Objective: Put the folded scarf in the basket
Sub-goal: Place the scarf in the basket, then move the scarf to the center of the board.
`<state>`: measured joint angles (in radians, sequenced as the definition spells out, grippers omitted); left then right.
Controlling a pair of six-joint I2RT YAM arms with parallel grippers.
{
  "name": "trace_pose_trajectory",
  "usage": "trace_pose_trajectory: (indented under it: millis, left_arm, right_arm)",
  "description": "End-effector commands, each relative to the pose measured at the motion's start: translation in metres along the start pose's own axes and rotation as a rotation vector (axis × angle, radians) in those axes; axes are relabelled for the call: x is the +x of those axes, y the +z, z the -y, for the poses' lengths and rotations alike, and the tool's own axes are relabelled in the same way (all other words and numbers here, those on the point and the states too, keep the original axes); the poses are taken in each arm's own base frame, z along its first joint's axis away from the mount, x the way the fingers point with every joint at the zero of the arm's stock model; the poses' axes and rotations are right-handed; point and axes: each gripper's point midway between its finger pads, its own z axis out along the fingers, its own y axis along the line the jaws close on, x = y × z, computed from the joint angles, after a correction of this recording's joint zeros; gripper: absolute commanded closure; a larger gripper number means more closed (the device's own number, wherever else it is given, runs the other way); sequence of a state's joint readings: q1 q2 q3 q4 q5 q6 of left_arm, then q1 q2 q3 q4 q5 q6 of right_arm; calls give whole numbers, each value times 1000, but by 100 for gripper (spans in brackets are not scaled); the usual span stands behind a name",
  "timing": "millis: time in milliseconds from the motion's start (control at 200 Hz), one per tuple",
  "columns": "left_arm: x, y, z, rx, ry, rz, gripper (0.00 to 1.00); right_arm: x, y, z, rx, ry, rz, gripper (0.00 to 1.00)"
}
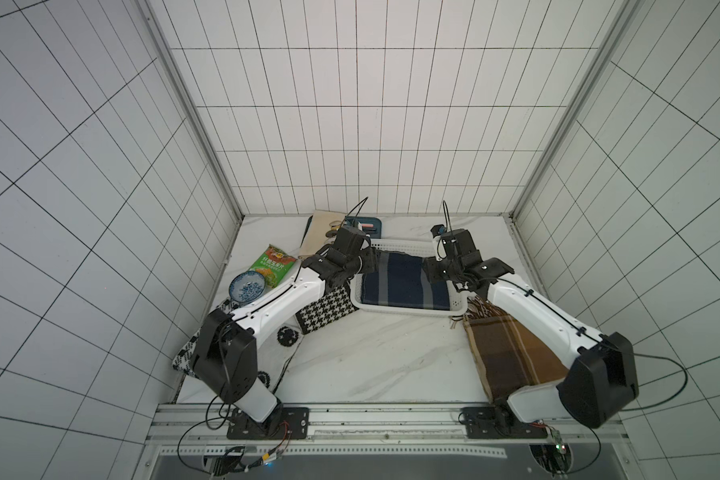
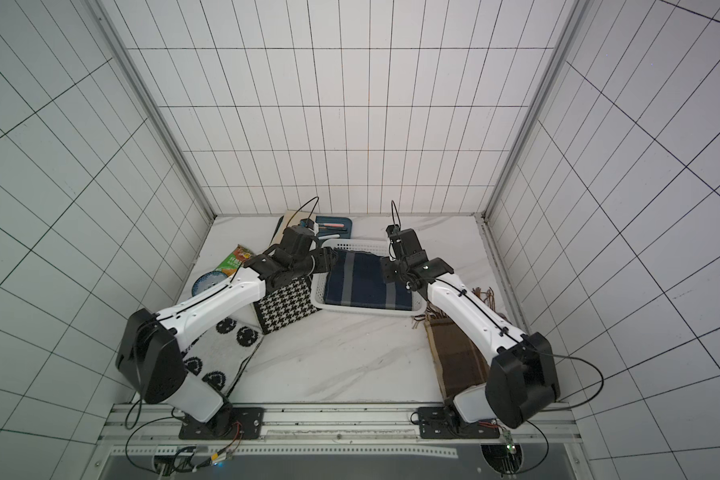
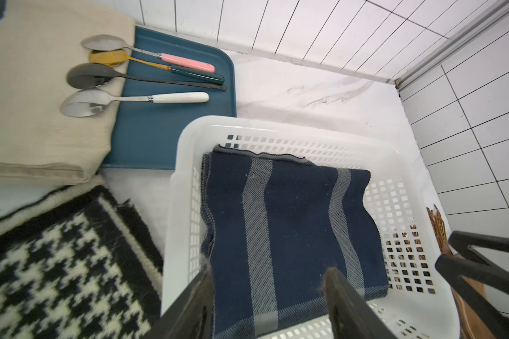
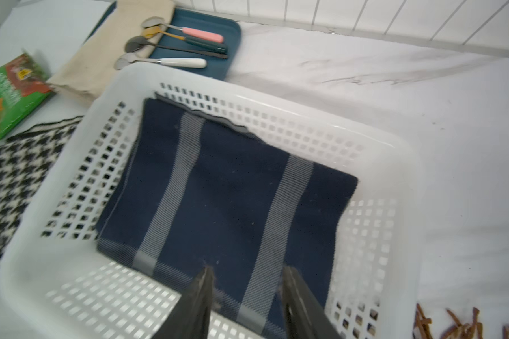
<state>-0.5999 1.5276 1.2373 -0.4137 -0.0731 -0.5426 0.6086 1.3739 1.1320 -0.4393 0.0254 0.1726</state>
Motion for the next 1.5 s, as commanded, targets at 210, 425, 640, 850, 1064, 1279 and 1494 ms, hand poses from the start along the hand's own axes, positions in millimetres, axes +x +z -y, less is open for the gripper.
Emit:
trace_pose_trajectory:
  millis: [210,425,640,850,1064,1279,1494]
  left_arm:
    - [11,-9,-119,-247,-181,75,40]
    - [50,35,-166,-353,-219,-45,58]
    - [97,61,-179,-324,-281,-161,58]
    - [137,48,-180,-265,-332,-183,59]
    - [189,26,-162,-233,-286,-226,60]
    - [217,2,-161,-218,-284,-225,61]
    - [249,-8,-125,-172,-194,-252,61]
  right_arm:
    - [69,-35,-19,-112,10,7,59]
    - [85,-47,-24,-127,-6,31,64]
    - [86,-47,-26,-129,-12,33,65]
    - [86,-50,-26,-136,-11,39,64]
    - [88,-51,-28,-155,12,58,63]
    - [102,-37,-32,-175,26,10,63]
    - [107,-35,-36,-201,31,2,61]
